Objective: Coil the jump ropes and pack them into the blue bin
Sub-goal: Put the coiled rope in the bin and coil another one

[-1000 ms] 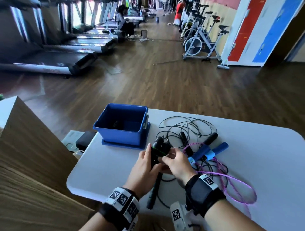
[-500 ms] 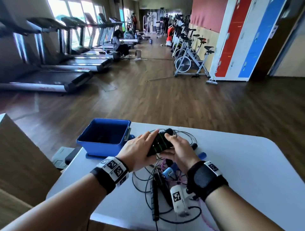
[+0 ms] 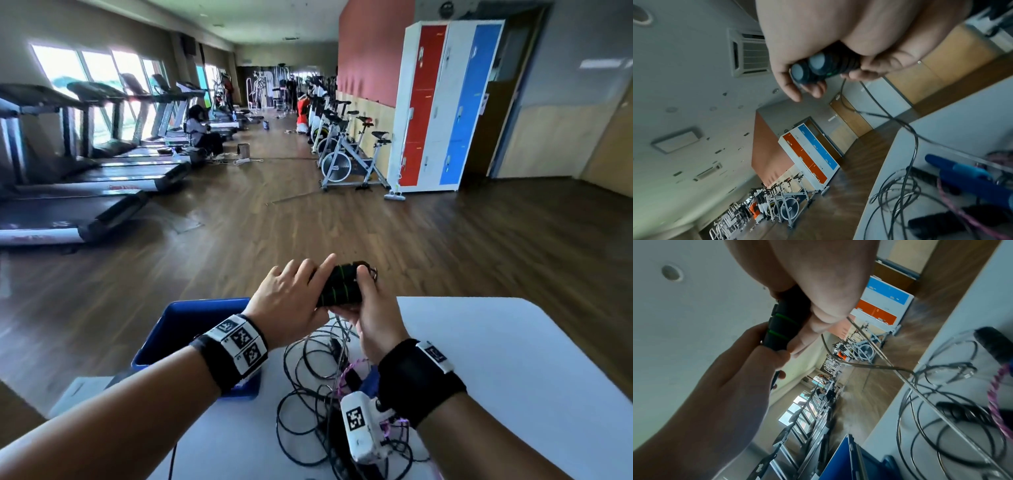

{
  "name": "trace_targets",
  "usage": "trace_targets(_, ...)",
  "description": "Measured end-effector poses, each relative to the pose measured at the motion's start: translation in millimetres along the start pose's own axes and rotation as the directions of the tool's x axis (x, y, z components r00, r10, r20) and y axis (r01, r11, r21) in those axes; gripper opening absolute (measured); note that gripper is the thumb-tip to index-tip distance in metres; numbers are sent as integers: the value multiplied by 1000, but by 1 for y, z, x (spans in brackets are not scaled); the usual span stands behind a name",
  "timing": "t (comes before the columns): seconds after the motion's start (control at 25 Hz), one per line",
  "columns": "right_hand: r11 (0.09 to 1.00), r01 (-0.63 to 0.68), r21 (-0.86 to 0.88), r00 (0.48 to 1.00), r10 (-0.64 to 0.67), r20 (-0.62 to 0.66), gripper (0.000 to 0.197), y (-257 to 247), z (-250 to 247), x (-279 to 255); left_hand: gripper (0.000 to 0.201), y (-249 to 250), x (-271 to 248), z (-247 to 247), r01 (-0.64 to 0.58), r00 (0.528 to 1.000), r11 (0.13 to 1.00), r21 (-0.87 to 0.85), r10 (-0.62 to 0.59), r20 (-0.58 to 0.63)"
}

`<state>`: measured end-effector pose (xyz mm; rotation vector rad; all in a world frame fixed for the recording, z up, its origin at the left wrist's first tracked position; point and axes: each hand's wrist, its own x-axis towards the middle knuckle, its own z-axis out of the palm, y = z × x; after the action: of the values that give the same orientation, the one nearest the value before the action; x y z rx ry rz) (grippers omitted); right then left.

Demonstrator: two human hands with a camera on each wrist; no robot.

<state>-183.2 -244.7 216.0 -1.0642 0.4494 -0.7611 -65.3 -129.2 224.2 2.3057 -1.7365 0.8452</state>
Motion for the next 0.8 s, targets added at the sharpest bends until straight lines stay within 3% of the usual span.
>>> trace_targets(0.08,999,23,-46,1000,-23,2,32,-3,6,1,80,-14,7,3,-37,999,999,2,37,-23)
trace_targets(0.16,994,-32,-107,998,38,55,36,-10,6,0,87,-28,14,2,-60,998,998,12,60,-24)
trace_targets(0.24,941,-60,-332,991,95,92,49,-23,-5,-1,85,-38,20,-2,-80,996,997,7,80,-33)
trace_targets(0.28,862,12,-507,995,38,88,54,-31,-16,1,83,-42,21,-4,-88,995,996,7,88,-43)
trace_targets(0.32,727,125,-675,992,-96,81,51,-38,-28,6,81,-45,22,-6,-95,994,995,11,96,-54)
trace_targets(0.36,593,219,-775,966,-246,85,44,-45,-36,9,80,-46,23,-7,-101,993,995,13,102,-56)
trace_targets(0.4,539,288,-792,934,-339,109,35,-52,-39,11,80,-43,24,-9,-104,993,995,12,104,-51)
trace_targets(0.44,539,344,-769,918,-364,156,29,-56,-38,13,80,-37,26,-10,-108,993,994,14,109,-49)
trace_targets(0.52,642,394,-658,917,-329,227,28,-52,-30,18,78,-23,31,-12,-122,990,992,24,124,-61)
trace_targets(0.64,778,346,-524,937,-321,141,29,-39,-23,27,75,-1,38,-18,-90,994,995,51,93,-61)
trace_targets(0.8,752,354,-555,920,-386,63,28,-38,-30,35,75,19,43,-23,-53,996,990,133,61,-62)
